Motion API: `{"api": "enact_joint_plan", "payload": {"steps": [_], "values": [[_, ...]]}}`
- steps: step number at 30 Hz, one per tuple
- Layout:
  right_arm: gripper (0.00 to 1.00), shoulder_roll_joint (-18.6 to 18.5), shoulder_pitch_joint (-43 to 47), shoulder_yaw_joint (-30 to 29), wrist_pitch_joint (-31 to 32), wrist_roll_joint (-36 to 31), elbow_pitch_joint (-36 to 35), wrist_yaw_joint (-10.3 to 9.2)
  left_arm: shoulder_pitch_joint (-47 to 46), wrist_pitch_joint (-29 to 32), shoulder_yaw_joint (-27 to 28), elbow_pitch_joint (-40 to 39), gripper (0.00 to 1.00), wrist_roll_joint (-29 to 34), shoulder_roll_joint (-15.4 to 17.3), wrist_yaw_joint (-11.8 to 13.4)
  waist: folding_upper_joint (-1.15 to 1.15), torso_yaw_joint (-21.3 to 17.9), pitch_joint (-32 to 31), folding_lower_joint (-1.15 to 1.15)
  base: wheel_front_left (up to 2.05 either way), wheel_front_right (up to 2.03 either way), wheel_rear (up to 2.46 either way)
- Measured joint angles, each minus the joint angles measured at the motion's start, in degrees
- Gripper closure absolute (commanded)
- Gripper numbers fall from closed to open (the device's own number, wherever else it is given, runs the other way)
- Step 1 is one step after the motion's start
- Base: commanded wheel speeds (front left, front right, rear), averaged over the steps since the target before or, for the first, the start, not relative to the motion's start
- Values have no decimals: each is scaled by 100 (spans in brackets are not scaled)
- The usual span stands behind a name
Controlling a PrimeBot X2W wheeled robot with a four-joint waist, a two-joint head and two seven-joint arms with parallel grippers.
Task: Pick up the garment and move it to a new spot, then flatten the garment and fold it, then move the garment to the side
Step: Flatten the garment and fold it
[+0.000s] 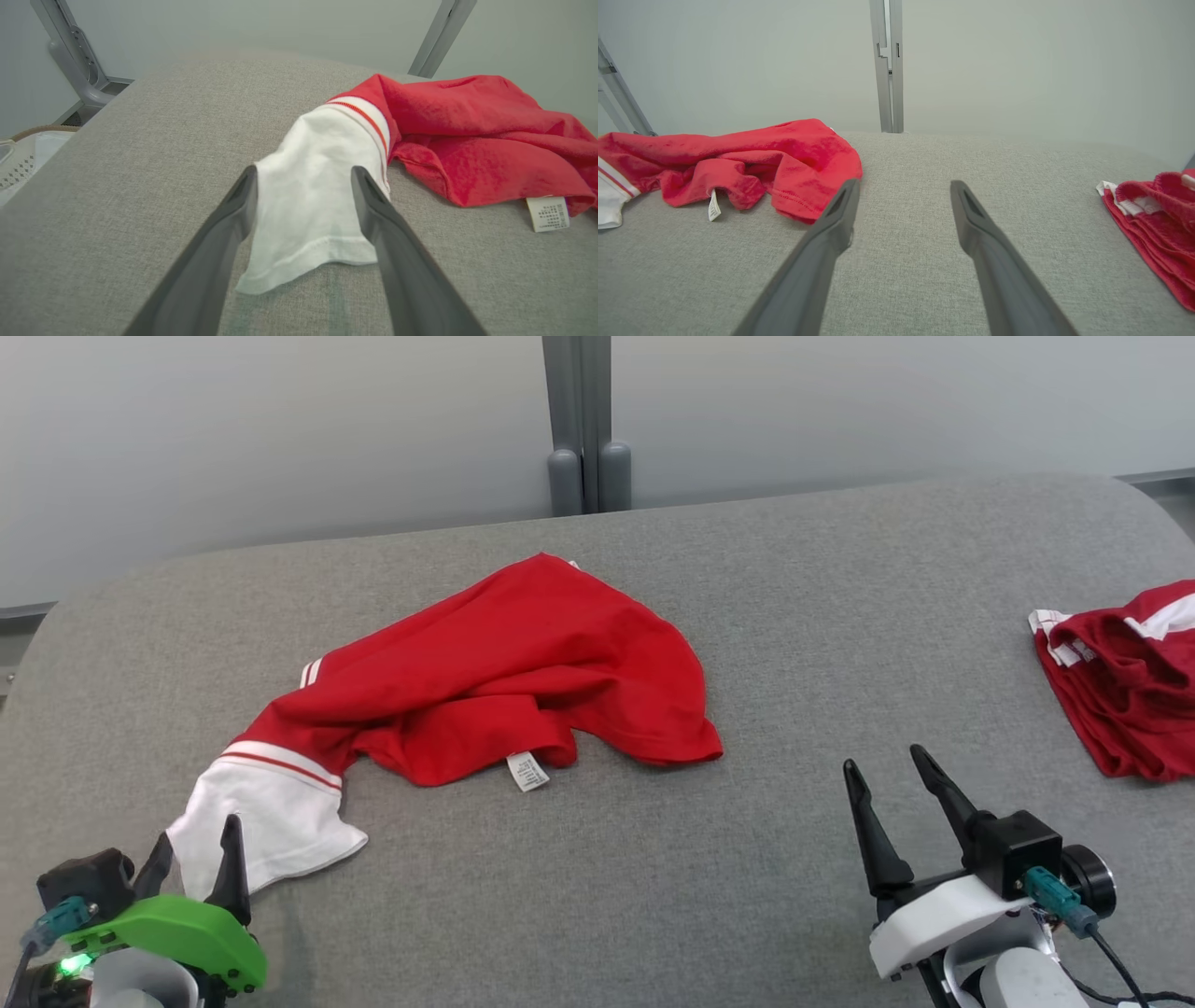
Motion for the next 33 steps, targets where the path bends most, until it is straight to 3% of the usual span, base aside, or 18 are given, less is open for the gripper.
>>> {"api": "enact_joint_plan", "payload": {"steps": [9,15,21,33], "values": [[0,3,-292,655,-1,-275,264,0,493,-35,597,-951,0,658,3,190,0,422,-17,0,0,0,0],[0,7,-1038,1372,-1,-634,1158,0,676,-35,844,-1636,0,1061,-609,177,0,826,71,0,0,0,0],[0,9,-1890,1630,-1,-1055,2263,0,680,-36,890,-2031,0,1444,-1277,51,0,1298,253,0,0,0,0],[0,11,-2907,1343,-1,-1560,3739,0,620,-35,1104,-2127,0,1890,-1802,-246,0,2047,837,0,0,0,0]]}}
